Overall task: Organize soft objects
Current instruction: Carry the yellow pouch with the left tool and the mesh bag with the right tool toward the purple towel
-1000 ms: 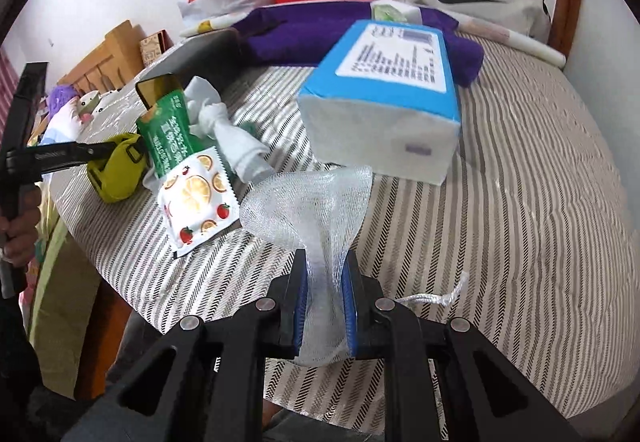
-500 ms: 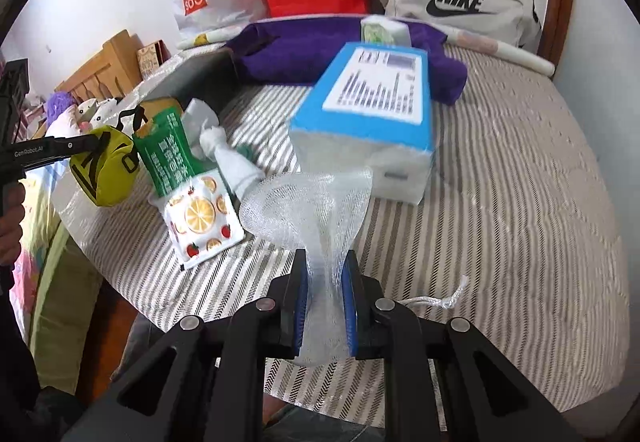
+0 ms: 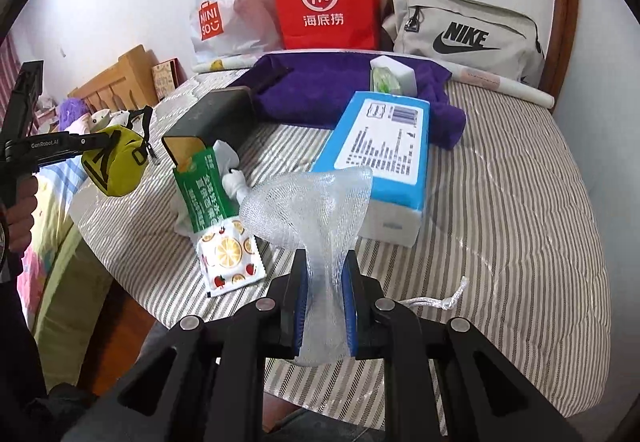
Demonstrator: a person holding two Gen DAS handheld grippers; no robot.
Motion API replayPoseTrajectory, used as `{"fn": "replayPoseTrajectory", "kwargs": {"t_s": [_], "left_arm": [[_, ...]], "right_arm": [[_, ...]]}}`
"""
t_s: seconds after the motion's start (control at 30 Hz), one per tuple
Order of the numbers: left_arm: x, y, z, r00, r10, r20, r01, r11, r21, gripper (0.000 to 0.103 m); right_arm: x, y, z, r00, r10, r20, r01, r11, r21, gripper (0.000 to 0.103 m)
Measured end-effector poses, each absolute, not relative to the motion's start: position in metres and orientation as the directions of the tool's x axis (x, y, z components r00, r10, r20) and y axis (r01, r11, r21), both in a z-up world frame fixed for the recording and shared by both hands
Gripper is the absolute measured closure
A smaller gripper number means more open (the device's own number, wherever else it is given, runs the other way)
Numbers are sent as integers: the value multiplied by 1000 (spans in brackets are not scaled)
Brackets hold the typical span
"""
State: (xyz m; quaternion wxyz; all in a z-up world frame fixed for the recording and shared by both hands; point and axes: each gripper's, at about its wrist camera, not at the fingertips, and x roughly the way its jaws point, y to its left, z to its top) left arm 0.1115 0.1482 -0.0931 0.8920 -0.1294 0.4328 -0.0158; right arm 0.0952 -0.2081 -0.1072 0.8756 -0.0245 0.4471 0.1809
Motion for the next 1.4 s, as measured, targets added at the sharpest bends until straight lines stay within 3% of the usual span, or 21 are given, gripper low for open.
{"fn": "replayPoseTrajectory", "kwargs": {"t_s": [0.9,1.4], "left_arm": [[227,114,-66,614,-205,-762,-15,962,-272,78],[317,114,-85,569,-191,-800,-27,968,-250,78]], "right_arm": [[210,-186,-66,574,314,-757,-341,931,127,87],[307,-165,-87,522,307,-796,-330,933,144,87]]}}
